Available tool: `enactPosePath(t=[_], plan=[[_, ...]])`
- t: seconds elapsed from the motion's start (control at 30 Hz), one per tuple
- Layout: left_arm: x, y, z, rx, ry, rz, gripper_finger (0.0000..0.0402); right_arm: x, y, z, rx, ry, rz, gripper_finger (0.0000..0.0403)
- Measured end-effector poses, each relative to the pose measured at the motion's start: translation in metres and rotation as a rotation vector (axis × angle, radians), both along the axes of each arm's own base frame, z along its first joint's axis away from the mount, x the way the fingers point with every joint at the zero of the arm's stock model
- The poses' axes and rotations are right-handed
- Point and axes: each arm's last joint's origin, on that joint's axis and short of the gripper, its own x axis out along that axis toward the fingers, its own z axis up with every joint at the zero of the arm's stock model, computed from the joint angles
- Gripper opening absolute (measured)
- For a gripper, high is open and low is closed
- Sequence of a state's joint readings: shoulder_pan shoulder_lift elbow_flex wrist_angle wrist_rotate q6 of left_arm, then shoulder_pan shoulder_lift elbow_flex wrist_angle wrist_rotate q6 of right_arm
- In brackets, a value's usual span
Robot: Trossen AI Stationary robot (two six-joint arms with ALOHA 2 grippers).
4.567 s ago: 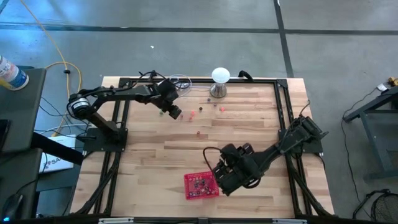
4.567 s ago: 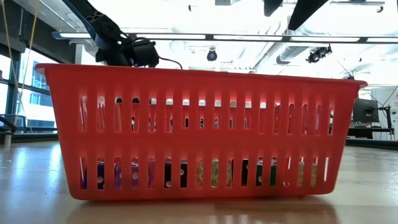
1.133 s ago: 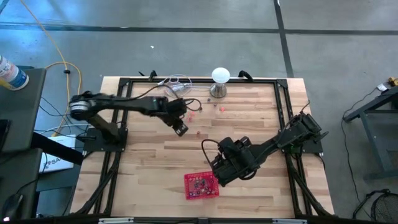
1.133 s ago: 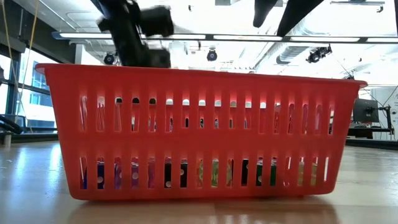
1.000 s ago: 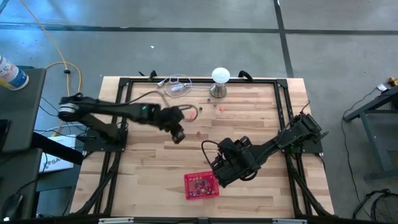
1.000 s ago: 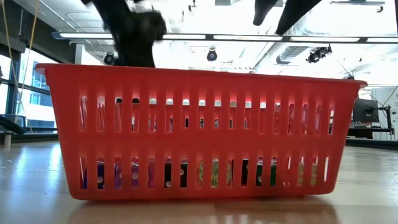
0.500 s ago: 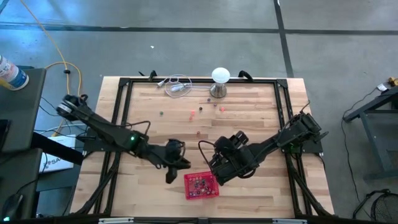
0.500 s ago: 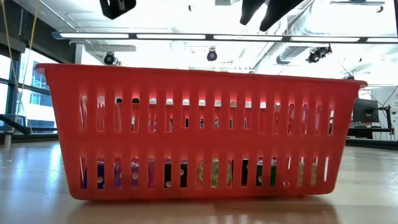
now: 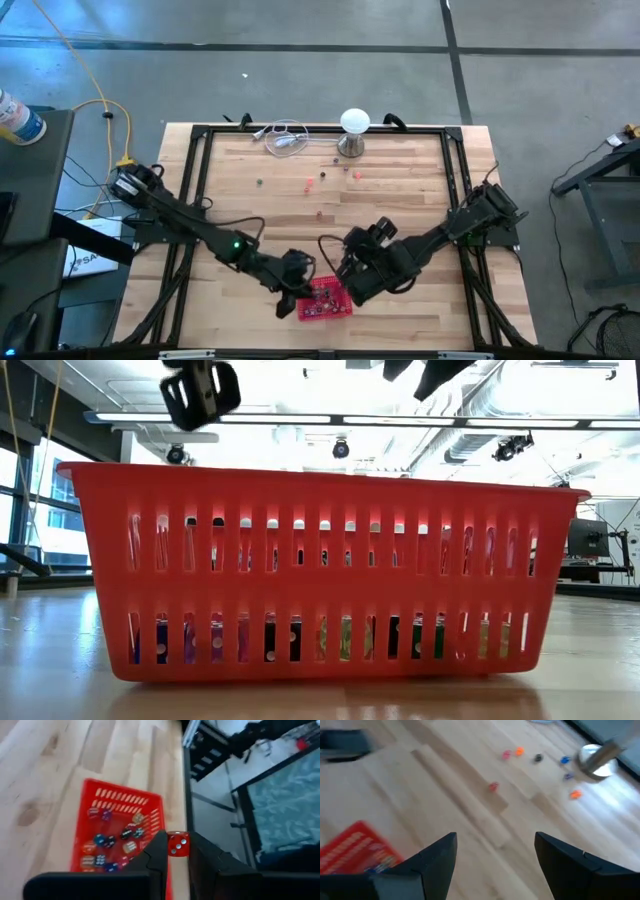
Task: Pick & Place Dice
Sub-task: Put the red dice into the red bin
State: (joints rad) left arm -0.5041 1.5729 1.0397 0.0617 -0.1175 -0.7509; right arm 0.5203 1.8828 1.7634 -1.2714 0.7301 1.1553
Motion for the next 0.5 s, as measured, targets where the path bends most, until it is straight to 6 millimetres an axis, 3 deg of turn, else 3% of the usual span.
enactPosePath(t=[0.27, 0.5], plan=[[0.007, 0.009, -0.007, -0.018, 0.039, -0.035, 0.0058, -0.002, 0.021, 0.002, 0.051, -0.073, 0.053, 0.0258], [0.004, 0.007, -0.013, 0.104, 0.013, -0.416, 0.0057, -0.001, 0.032, 0.004, 0.095, -0.134, 0.076, 0.0258]])
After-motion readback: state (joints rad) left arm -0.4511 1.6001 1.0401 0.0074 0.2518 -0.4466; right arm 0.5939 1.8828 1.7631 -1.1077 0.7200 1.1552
